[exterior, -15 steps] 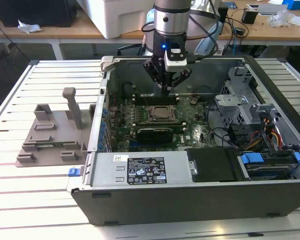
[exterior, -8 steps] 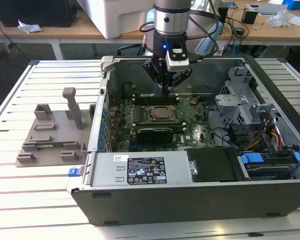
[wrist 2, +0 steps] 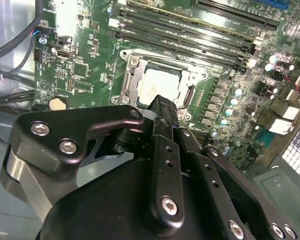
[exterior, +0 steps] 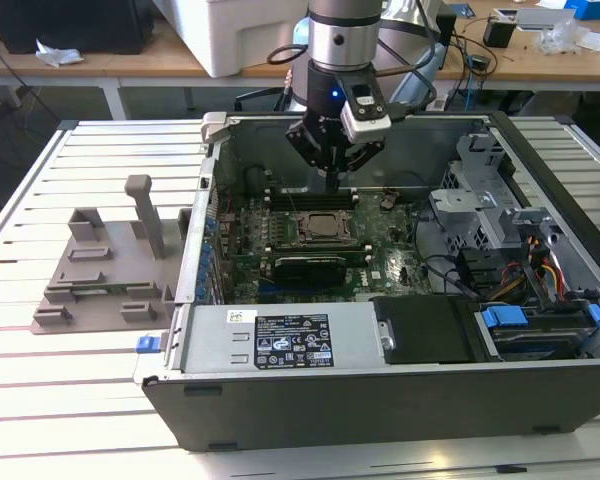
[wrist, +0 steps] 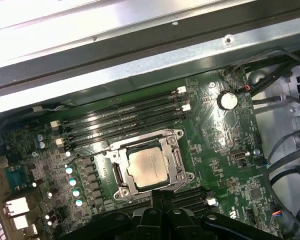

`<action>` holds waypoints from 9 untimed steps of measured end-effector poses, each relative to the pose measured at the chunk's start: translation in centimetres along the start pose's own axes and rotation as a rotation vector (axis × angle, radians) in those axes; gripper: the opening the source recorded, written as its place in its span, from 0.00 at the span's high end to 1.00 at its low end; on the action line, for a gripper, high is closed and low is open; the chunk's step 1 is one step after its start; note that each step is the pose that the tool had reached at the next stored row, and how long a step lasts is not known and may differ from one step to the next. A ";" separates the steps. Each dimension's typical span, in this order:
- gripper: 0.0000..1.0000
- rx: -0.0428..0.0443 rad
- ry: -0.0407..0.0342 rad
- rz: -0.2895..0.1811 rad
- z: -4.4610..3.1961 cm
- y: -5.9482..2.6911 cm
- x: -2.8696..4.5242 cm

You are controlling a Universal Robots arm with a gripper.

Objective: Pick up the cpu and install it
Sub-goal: 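Install the first cpu locking lever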

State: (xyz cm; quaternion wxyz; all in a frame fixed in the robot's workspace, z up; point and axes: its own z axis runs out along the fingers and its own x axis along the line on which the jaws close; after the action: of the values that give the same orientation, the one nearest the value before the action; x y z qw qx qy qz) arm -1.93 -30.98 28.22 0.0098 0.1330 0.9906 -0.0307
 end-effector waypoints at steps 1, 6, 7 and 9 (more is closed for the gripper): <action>0.89 -0.0006 -0.0013 -0.022 0.00 0.00 0.00; 0.89 -0.0386 0.0021 -0.109 0.00 0.01 -0.04; 0.89 -0.0407 0.0025 -0.113 0.00 0.01 -0.04; 0.89 -0.0412 0.0023 -0.120 0.00 0.01 -0.04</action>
State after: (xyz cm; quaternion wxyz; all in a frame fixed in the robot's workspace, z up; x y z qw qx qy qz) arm -1.89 -30.97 28.21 0.0096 0.0733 0.9972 -0.0107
